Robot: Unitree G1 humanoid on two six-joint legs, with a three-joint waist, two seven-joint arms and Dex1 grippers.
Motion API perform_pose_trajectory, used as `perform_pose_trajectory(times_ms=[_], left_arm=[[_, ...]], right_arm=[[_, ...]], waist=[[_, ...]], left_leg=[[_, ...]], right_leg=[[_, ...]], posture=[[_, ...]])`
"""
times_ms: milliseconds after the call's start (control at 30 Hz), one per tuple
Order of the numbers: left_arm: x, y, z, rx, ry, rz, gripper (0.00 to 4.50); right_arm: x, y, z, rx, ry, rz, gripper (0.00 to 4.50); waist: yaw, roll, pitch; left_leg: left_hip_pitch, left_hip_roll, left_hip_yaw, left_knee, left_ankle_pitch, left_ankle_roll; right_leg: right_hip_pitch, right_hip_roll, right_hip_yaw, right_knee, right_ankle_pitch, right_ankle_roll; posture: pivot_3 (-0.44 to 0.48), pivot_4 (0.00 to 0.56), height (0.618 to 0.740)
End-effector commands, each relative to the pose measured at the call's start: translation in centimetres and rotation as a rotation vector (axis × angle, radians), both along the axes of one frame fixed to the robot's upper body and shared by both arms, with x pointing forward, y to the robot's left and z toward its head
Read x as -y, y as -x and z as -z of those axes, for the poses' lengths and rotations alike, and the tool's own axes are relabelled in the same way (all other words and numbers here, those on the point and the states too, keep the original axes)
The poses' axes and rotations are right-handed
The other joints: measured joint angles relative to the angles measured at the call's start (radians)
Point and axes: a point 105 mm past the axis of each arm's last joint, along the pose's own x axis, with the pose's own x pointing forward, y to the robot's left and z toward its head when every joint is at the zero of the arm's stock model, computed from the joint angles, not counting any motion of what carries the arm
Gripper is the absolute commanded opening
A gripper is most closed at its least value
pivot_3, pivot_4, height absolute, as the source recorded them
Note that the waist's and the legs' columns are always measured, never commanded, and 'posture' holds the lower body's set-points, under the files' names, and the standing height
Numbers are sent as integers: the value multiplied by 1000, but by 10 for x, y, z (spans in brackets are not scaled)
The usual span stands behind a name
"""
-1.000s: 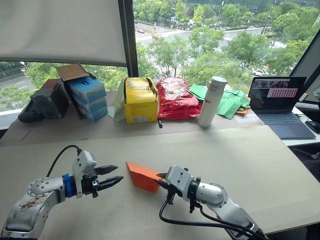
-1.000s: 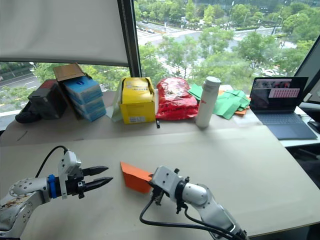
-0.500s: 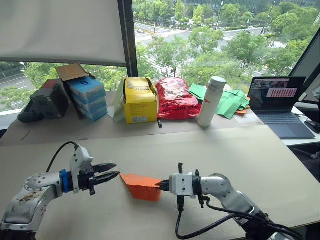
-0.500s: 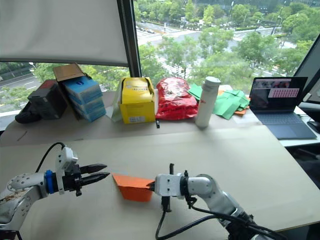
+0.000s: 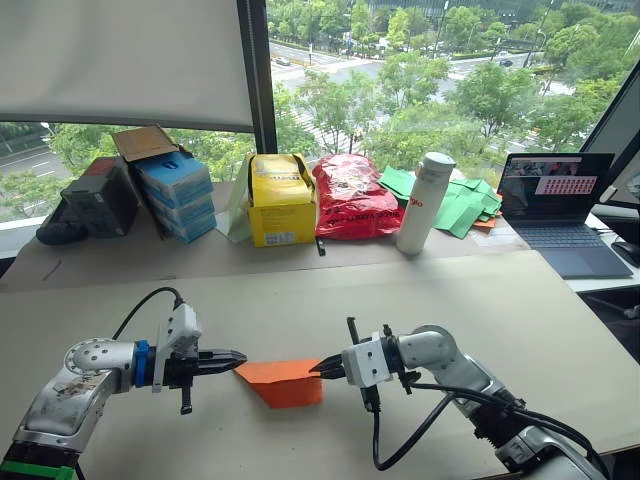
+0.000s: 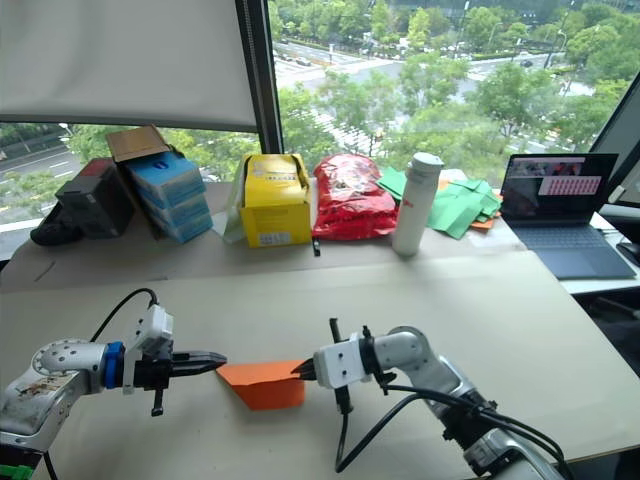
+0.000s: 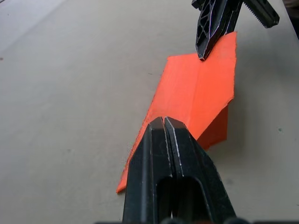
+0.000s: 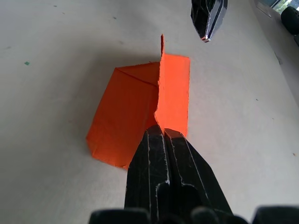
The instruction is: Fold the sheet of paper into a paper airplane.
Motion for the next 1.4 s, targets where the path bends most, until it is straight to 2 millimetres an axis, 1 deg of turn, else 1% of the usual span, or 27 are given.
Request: perform_pose_trajectory(times_ms=[33, 200, 267, 300, 333, 467, 500, 600, 667, 733, 867, 1033, 1200, 1267, 1400], left_arm=[[9, -4, -2, 62, -40, 66, 47], [17, -10, -2, 74, -37, 79, 47], [20, -10, -3, 73, -37, 91, 0], [21, -11, -4, 76, -38, 95, 0], [22, -12, -4, 77, -43, 102, 0], [25, -11, 3, 85, -94, 148, 0], [27, -12, 4, 90, -105, 162, 0], [33, -14, 2, 104, -111, 192, 0], [33, -14, 6, 112, -143, 212, 0], [33, -15, 13, 119, -185, 232, 0], [34, -14, 21, 120, -218, 268, 0], [28, -14, 31, 127, -272, 278, 0], [21, -17, 30, 131, -286, 252, 0], [15, -16, 29, 129, -295, 232, 0], [7, -7, 25, 116, -295, 206, 0]], right_arm=[[-3, -2, -8, 40, -27, -21, 0], [-2, -6, -6, -35, -37, 25, 0], [-2, -7, -5, -35, -29, 34, 601], [-2, -7, -6, -39, -30, 36, 774], [-2, -7, -7, -36, -33, 39, 1197], [-4, -8, -11, -13, -51, 60, 2592], [-5, -7, -13, -9, -55, 63, 2882], [-7, -1, -14, -15, -65, 68, 2882], [-8, 3, -14, -23, -73, 75, 2882], [-10, 8, -17, -34, -91, 84, 2882], [-11, 15, -21, -46, -99, 103, 2882], [-11, 18, -20, -52, -95, 127, 2882], [-11, 24, -18, -57, -75, 128, 2882], [-10, 27, -17, -54, -58, 121, 2882], [-10, 31, -16, -66, -48, 114, 2882]], waist=[[0, 0, 0], [-1, 0, 0], [-2, 0, 0], [-2, 0, 0], [-2, 0, 0], [-1, 0, 0], [-1, 0, 0], [-1, 0, 0], [0, 0, 0], [0, 0, 0], [-1, 0, 0], [0, 0, 0], [0, 0, 0], [-1, 0, 0], [-4, 0, 0]], left_leg=[[0, 0, 0, 0, 0, 0], [0, 0, 0, 0, 0, 0], [0, 0, 0, 0, 0, 0], [0, 0, 0, 0, 0, 0], [0, 0, 0, 0, 0, 0], [0, 0, 0, 0, 0, 0], [0, 0, 0, 0, 0, 0], [0, 0, 0, 0, 0, 0], [-1, 0, 0, 0, 0, 0], [-1, 0, 0, 0, 0, 0], [-1, 0, 0, 0, -1, 2], [-1, 0, 0, 1, -3, 6], [0, 0, 0, 1, -3, 6], [0, 0, 1, 1, -3, 6], [0, 0, 1, 1, -4, 6]], right_leg=[[0, 0, 0, 0, 0, 0], [0, 0, 0, 1, 0, 0], [-1, 0, 0, 1, 0, 0], [-1, 0, 0, 1, 0, 0], [-1, 0, 0, 1, 0, 0], [0, 0, 0, 1, 0, 0], [0, 0, 0, 1, 0, 0], [0, 0, 0, 1, 0, 0], [0, 0, 0, 1, 0, 0], [0, 0, 0, 1, 0, 0], [-1, 1, 0, 1, 0, 0], [-1, 1, 0, 1, 0, 0], [-1, 1, -1, 1, 0, 0], [0, 1, -2, 1, 0, 0], [-1, 1, -2, 2, 0, 0]], posture=[[0, 150, 740], [0, 150, 740], [0, 150, 740], [0, 150, 740], [0, 150, 740], [0, 150, 740], [0, 150, 740], [0, 150, 740], [0, 150, 740], [0, 150, 740], [0, 150, 740], [0, 150, 740], [0, 150, 740], [0, 150, 740], [0, 150, 740]])
